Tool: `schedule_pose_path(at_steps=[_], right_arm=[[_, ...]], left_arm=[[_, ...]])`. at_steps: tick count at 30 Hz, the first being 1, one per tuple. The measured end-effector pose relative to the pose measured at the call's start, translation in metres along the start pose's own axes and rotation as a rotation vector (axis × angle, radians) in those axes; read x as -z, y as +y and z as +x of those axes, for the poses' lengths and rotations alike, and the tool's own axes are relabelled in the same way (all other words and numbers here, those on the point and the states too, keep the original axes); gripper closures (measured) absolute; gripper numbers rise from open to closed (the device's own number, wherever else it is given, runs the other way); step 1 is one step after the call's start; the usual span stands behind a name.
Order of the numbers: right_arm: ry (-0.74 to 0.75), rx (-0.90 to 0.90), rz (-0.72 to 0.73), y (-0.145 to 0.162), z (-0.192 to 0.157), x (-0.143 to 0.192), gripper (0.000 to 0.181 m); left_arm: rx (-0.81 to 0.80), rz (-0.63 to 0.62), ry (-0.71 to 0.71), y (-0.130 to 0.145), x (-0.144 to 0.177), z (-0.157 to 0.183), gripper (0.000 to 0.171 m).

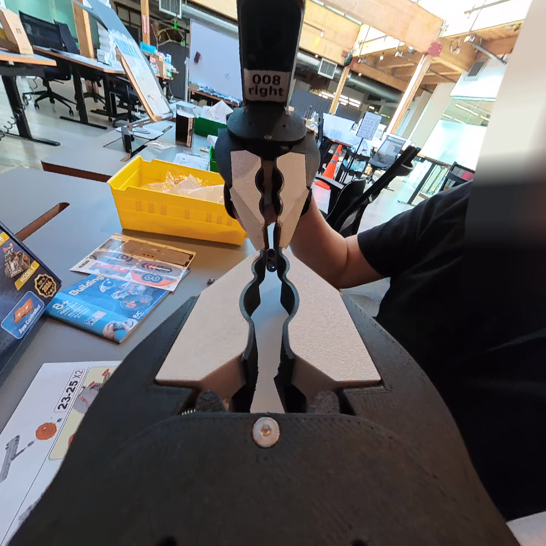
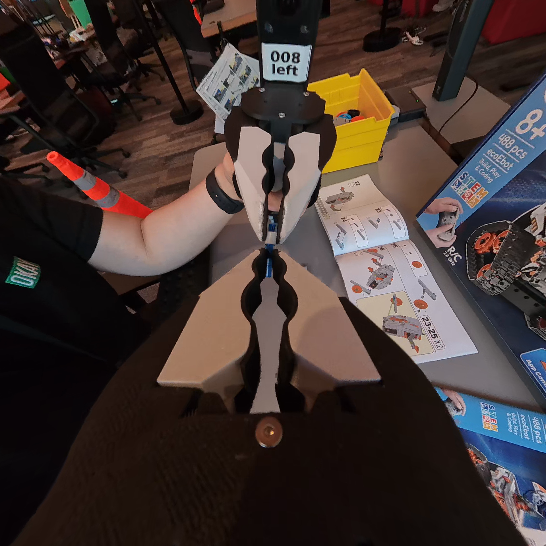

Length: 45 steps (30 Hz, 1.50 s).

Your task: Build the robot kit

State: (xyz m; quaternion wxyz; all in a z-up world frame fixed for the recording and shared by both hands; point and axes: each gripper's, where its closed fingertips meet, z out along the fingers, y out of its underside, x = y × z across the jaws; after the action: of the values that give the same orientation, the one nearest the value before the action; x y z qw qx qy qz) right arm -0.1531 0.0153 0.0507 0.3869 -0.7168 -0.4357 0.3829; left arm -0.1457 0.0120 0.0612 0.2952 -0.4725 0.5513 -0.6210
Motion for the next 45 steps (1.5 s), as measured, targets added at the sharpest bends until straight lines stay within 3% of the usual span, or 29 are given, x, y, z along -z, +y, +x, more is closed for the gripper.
schedule_pose_path(at_steps=[23,26,33,40,45], right_arm=[[0.159,0.103,-0.383,0.062,0.019,-0.025,0.179],[0.166,0.105,-0.349,0.058,0.023,-0.025,0.179],[0.075,0.1,0.014,0.006,0.018,-0.011,0.178],[0.075,0.081,0.053,0.002,0.019,-0.014,0.178],[0.231,0.202,-0.042,0.007,0.025,-0.012,0.178]], left_arm=[[-0.015,-0.438,-0.173,0.07,-0.004,-0.023,0.166],[-0.014,-0.399,-0.181,0.065,-0.003,-0.026,0.166],[0.04,-0.053,-0.081,0.012,0.008,-0.018,0.166],[0.057,-0.021,-0.077,0.009,0.012,-0.018,0.166],[0.091,-0.042,-0.101,0.013,0.01,-0.024,0.166]])
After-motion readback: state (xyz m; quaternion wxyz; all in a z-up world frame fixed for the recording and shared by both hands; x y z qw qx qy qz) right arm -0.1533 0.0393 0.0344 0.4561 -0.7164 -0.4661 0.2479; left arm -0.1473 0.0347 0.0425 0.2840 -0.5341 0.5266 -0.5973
